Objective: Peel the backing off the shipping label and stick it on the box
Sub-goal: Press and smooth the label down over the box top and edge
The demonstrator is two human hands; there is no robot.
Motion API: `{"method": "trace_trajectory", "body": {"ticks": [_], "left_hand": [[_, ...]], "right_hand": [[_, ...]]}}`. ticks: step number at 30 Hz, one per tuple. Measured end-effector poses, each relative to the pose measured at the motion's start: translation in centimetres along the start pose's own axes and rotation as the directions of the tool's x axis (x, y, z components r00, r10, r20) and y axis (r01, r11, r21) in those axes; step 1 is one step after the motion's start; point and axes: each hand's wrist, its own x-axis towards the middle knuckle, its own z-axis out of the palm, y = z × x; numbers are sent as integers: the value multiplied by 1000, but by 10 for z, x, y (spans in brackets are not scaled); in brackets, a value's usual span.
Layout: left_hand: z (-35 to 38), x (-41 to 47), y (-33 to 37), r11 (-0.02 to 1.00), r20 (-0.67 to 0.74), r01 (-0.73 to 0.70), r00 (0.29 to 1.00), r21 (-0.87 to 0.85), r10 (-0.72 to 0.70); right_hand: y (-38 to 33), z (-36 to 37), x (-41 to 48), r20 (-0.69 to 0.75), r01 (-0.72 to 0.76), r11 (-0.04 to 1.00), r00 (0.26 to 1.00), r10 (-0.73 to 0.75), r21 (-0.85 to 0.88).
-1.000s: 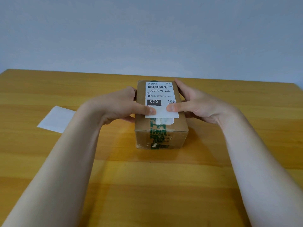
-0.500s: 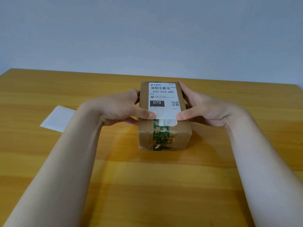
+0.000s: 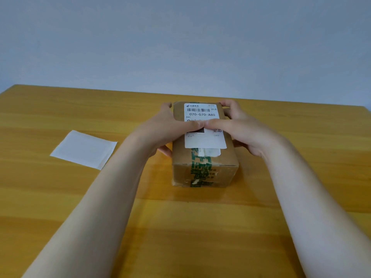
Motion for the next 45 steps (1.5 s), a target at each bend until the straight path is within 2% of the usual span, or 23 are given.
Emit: {"method": "trace_trajectory", "body": {"ticks": [11, 21, 24, 27, 32, 39, 45], "left_hand": [[3, 12, -10, 996, -190, -56, 981, -72, 41], [1, 17, -14, 971, -285, -146, 955, -191, 87], [2, 17, -16, 937, -301, -176, 950, -301, 81], [5, 16, -14, 860, -324, -262, 938, -438, 121], [14, 17, -7, 869, -333, -370, 906, -328, 260], [22, 15, -5, 940, -240, -324, 925, -102, 293], [17, 14, -6, 955, -222, -272, 945, -120, 241]], "right_hand": [[-5, 10, -3, -102, 6, 999, 995, 0, 51], [-1, 14, 1, -281, 79, 994, 958, -55, 76], [2, 12, 3, -340, 118, 992, 936, -94, 50], [-3, 8, -1, -338, 181, 960, 936, -101, 214], [-5, 3, -2, -273, 233, 946, 947, -168, 226], [-5, 5, -5, -190, 188, 978, 967, -168, 91], [-8, 5, -8, -146, 221, 969, 968, -204, 109]]}}
